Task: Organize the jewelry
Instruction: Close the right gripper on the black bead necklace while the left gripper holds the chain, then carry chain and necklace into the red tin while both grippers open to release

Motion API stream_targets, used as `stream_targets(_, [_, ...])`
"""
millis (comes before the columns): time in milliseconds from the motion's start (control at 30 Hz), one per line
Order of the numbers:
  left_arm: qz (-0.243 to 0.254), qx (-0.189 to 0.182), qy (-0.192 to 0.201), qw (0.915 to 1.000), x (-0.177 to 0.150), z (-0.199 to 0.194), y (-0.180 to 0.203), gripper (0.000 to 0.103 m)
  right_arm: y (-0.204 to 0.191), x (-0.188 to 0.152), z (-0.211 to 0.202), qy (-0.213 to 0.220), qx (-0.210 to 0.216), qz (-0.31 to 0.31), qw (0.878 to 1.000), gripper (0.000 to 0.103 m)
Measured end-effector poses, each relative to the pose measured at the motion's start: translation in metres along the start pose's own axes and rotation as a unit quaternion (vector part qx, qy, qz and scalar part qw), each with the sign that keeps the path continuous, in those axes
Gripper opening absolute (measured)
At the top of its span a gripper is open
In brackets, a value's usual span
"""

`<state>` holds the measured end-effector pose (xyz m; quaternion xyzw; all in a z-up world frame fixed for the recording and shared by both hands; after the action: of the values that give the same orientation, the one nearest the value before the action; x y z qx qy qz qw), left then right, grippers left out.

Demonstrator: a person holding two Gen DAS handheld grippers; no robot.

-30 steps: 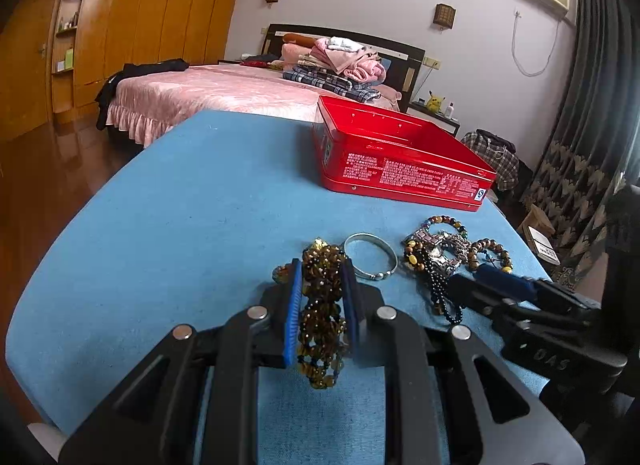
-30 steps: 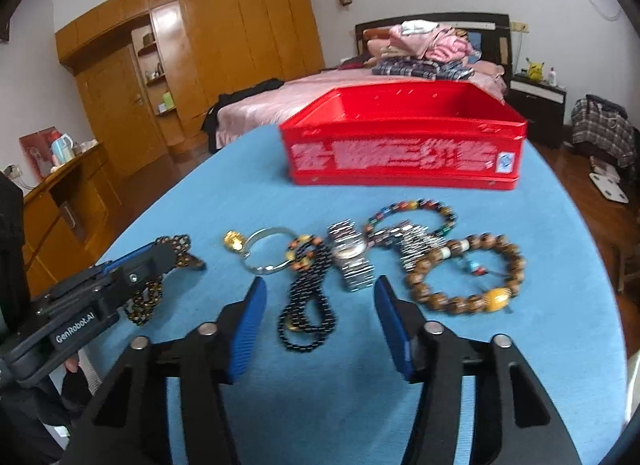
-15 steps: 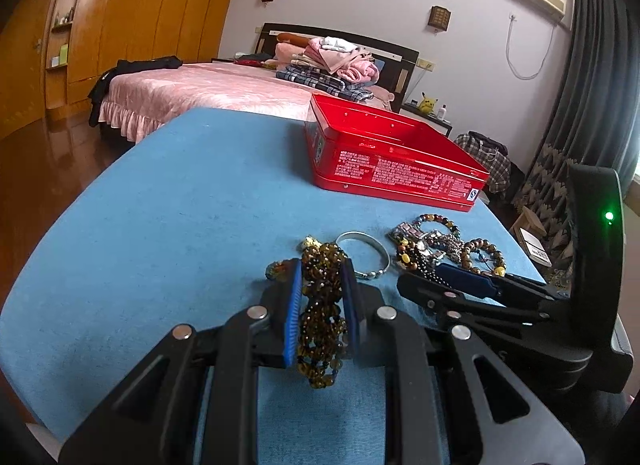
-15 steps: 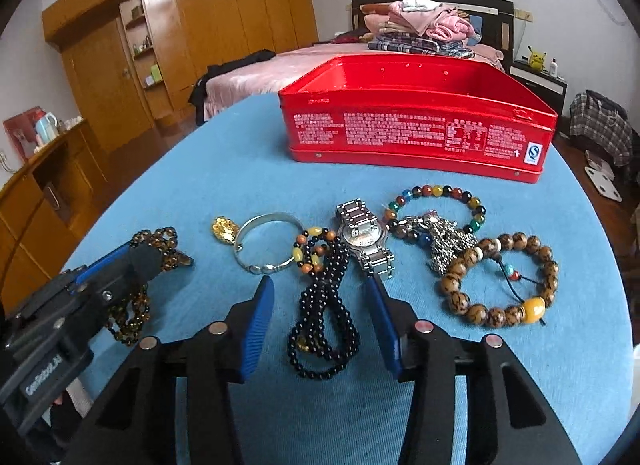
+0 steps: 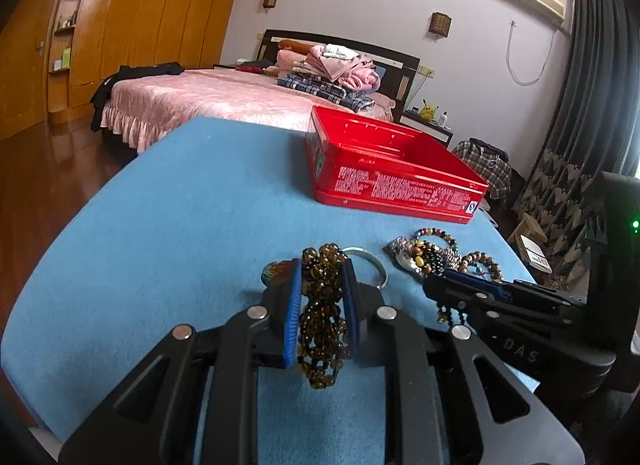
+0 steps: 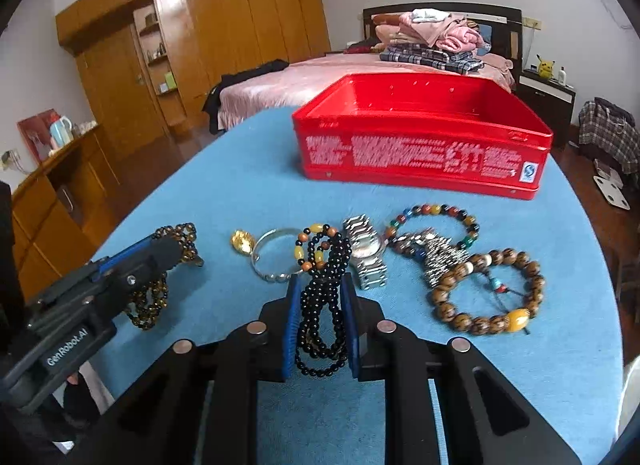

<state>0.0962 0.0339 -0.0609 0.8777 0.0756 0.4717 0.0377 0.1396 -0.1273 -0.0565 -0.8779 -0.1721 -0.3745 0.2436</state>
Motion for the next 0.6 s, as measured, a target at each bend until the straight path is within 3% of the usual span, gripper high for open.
stream_targets(600, [0.022,-0.009,0.024,0.9994,0.043,0.009,0.034,0.018,0.028,0.036,-0.032,0.046,-0.034,0.015,0.998,0.02])
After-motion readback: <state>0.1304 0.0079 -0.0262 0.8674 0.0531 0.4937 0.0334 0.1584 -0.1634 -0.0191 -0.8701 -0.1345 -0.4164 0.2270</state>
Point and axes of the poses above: each gripper's, at about its wrist camera, not at the fingertips, and z roughly the way its jaws point, y to its right, x to its top, the point moved 1 cm from there along z, roughly the way its jaws point, and after that the axes turned 10 degrees about x, right-handed, at the moved point
